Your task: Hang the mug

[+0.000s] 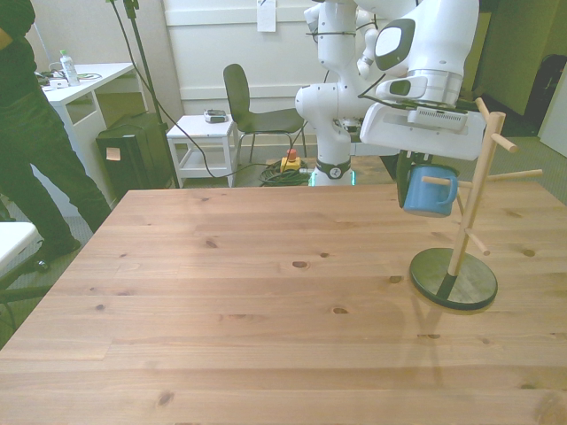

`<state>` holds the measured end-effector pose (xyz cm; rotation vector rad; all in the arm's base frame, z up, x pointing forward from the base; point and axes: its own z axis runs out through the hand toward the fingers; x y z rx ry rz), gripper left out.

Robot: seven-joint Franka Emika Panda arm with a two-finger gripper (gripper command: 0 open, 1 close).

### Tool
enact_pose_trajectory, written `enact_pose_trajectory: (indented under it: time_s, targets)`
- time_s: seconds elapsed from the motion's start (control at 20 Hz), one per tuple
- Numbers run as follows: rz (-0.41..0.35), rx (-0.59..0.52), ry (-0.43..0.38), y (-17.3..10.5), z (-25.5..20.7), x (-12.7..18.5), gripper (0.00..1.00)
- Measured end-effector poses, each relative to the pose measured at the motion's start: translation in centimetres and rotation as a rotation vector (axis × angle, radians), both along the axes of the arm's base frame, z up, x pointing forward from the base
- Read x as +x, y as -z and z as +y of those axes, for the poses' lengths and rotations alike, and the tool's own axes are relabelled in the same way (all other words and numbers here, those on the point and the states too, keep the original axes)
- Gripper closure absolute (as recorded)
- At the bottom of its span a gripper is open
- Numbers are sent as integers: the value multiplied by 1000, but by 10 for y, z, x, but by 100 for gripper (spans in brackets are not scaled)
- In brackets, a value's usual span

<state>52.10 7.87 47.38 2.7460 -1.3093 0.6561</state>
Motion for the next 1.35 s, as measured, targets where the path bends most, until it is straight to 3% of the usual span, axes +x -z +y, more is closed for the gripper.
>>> enact_pose_trajectory:
  time_s: [0.7, 1.05, 1.35]
  targets:
    - [-16, 3, 18, -6, -11, -5, 0]
    - [-58, 16, 83, -16, -57, -27, 0]
    - [-80, 61, 116, -6, -115, -62, 0]
